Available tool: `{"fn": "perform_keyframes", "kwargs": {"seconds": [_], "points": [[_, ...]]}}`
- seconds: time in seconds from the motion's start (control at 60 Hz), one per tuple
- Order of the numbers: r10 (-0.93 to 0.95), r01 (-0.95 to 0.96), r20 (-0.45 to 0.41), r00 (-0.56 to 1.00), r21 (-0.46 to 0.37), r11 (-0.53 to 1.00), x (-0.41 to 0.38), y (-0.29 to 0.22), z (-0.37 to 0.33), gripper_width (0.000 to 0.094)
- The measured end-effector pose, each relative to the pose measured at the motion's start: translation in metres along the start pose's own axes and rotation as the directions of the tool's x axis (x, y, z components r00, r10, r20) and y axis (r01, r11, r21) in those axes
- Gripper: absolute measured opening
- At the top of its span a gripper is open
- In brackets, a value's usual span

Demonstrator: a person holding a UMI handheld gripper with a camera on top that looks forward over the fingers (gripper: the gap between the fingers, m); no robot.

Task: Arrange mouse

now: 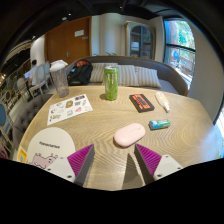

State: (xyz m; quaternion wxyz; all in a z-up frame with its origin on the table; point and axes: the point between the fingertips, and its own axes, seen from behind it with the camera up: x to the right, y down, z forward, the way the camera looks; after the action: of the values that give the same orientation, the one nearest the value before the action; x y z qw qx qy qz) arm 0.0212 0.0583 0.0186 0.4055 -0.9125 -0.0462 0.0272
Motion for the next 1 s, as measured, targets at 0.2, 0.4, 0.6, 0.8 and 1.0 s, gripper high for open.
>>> {"fn": "perform_keyframes", "kwargs": {"seconds": [0.2,0.4,0.6,0.8,1.0], "points": [[-0.007,0.008,0.068,0.998,-0.014,1.0,0.026,0.008,0.039,0.0836],[0.001,-0.006,0.146,0.989,0.031,0.999,0.017,-0.021,0.066,0.083],[-0.082,0.074,0.147,0.986,0.059,0.996,0.0,-0.041,0.093,0.081],[-0.05,0.041,0.088,0.995,0.096,0.995,0.006,-0.049,0.103,0.0515],[-0.006,0.002,0.052,0.999,0.067,0.998,0.009,-0.047,0.103,0.0458]]}}
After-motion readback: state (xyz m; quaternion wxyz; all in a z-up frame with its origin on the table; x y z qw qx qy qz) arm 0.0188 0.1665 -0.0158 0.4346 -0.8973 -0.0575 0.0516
